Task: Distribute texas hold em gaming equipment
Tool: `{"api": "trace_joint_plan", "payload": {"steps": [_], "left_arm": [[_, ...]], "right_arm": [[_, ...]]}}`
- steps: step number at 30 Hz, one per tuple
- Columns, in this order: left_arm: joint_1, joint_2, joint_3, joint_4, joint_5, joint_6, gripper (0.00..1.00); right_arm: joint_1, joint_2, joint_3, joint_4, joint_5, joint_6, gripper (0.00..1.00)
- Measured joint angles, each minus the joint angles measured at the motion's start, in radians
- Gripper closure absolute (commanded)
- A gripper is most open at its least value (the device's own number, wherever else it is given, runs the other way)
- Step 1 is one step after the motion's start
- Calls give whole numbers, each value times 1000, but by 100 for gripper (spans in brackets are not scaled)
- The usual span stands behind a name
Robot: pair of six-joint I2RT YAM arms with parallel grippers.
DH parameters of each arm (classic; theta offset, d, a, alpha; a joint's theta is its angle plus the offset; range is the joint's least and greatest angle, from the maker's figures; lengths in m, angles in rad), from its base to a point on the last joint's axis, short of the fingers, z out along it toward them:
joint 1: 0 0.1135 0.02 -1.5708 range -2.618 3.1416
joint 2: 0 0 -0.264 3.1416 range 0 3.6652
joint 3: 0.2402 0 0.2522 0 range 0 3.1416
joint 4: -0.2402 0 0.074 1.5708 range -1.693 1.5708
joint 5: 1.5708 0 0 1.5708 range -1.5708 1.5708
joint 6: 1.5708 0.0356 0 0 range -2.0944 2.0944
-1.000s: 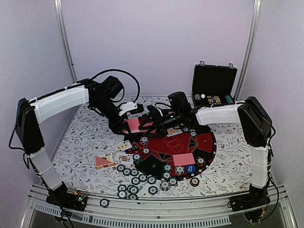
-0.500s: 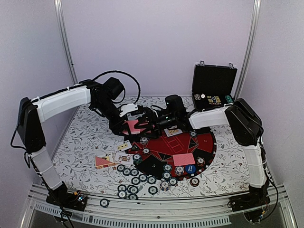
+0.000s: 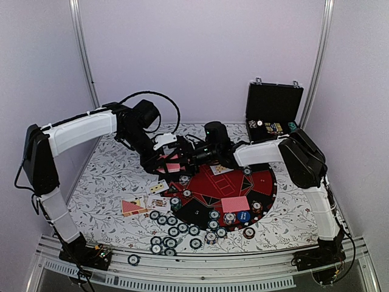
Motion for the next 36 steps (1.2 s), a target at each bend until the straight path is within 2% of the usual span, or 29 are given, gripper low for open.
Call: {"api": "trace_joint_plan", "payload": {"steps": [4, 12, 17, 23, 29, 36], "left_arm": [[0, 0, 0, -2, 0, 0, 86], [0, 0, 0, -2, 0, 0, 86], [-1, 1, -7, -2, -9, 1, 86], [-1, 1, -10, 0, -14, 1, 86], [-1, 1, -11, -1, -19, 0, 86], [-1, 1, -12, 0, -21, 0, 86]], "right_arm": [[10, 12, 3, 3, -2, 14, 33], [3, 15, -1, 47, -27, 34, 51], [-12, 1, -60, 116, -38, 50, 60], [-42, -42, -120, 134, -47, 55, 66], [-60, -52, -135, 138, -53, 56, 83], [-68, -84, -153, 133, -53, 55, 97]]}}
